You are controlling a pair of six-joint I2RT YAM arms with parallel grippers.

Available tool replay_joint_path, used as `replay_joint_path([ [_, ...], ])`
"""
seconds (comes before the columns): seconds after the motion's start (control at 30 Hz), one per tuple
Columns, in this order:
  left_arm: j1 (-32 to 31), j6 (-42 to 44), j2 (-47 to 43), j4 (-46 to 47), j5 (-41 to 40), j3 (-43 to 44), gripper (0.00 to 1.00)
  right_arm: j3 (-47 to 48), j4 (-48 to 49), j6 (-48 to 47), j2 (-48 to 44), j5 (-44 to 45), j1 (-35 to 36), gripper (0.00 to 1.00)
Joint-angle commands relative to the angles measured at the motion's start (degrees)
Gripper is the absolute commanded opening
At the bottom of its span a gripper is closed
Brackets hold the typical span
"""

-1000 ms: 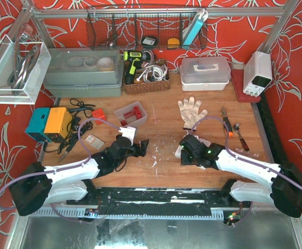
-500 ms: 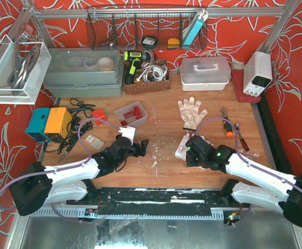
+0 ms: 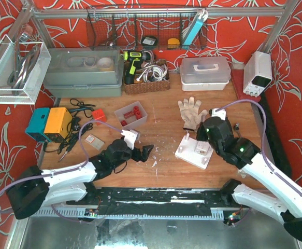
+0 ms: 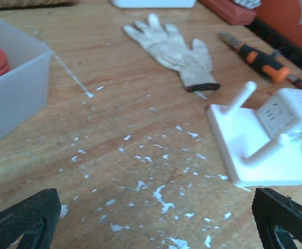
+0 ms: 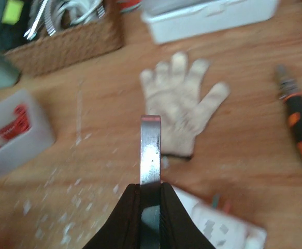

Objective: Install the large spring

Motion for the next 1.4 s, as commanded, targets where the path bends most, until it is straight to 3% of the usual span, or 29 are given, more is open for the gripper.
replay_joint_path([
  [0.0,-0.43,2.74,-4.11,5.48,5.58,-1.85,1.00,-1.58,11.13,-4.84,2.70,3.65,-9.56,0.00],
  [0.23,-0.44,1.98,-7.45,8.26,6.16,-4.40,1.00,-2.92,25.72,-4.90,16.75,-11.04,-27.78,0.00],
  [0.5,-0.44,2.38,-5.05,7.93,7.63,-3.37,1.00,-1.72,40.77,-2.98,35.28,-24.49,-38.42,0.00],
  [0.7,-0.44,2.36,-4.89,8.09,7.87,-3.40,1.00,1.34,44.86,-0.48,46.04,-32.48,-43.60,0.02],
  [0.8,-0.43,2.44,-4.83,8.20,7.73,-3.48,1.00,2.46,43.50,-0.72,49.26,-32.59,-44.49,0.13],
  [0.93,-0.44,2.68,-4.31,7.50,7.10,-3.12,1.00,3.83,39.30,-0.72,50.57,-30.89,-45.34,0.41],
  [1.0,-0.44,2.86,-4.16,7.28,6.84,-2.96,1.00,4.93,36.03,-0.99,50.58,-29.31,-45.50,0.51],
  [1.37,-0.49,2.34,-4.36,4.41,1.46,-2.25,1.00,10.49,13.00,-4.77,43.47,-26.08,-45.18,0.74],
])
